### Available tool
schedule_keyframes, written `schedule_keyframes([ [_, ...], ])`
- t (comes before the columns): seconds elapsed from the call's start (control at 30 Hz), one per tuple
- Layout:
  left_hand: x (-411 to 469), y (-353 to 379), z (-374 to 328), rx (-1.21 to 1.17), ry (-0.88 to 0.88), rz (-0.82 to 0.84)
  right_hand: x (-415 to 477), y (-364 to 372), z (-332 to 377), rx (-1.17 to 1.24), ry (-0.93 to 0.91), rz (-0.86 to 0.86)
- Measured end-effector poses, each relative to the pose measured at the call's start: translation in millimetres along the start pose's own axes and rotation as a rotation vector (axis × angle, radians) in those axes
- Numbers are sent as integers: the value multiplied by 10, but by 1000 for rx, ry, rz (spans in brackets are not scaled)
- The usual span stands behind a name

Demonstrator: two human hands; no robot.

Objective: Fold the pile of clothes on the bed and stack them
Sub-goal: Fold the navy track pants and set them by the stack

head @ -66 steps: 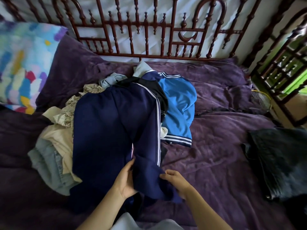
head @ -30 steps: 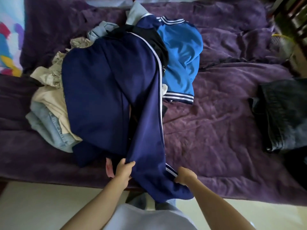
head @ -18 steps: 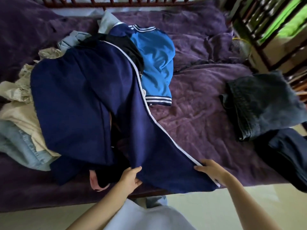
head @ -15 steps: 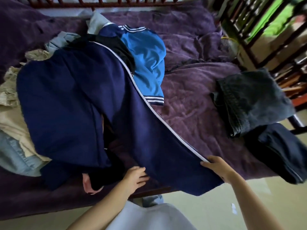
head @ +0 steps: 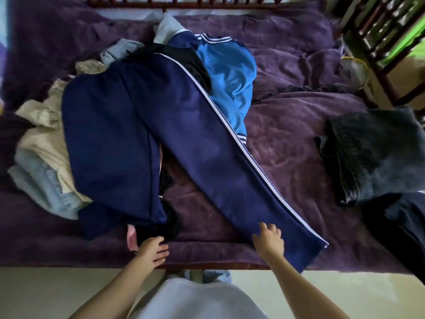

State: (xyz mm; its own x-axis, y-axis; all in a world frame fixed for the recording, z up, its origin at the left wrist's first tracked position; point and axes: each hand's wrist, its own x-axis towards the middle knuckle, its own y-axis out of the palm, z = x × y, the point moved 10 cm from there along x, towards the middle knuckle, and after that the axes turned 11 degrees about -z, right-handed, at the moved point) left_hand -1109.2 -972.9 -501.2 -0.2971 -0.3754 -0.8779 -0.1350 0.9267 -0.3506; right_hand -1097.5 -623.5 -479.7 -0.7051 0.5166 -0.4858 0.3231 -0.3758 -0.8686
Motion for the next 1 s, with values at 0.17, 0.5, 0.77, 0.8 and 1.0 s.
schedule_keyframes([
  [0.17, 226, -586, -254, -149, 66, -131, -183, 310, 1137, 17, -237, 141],
  [0.5, 755, -1337, -985, -237, 205, -273, -494, 718, 2454, 157, -332, 341],
  [0.77, 1370, -1670, -1194, 534, 396, -340, -513, 1013, 2792, 133, -259, 351],
  [0.8, 1450, -1667, -1169, 515, 391, -290, -519, 1040, 2796, 122, -248, 348],
  [1.0, 1626, -1794, -1239, 331, 440, -230, -482, 895, 2871, 271, -183, 159],
])
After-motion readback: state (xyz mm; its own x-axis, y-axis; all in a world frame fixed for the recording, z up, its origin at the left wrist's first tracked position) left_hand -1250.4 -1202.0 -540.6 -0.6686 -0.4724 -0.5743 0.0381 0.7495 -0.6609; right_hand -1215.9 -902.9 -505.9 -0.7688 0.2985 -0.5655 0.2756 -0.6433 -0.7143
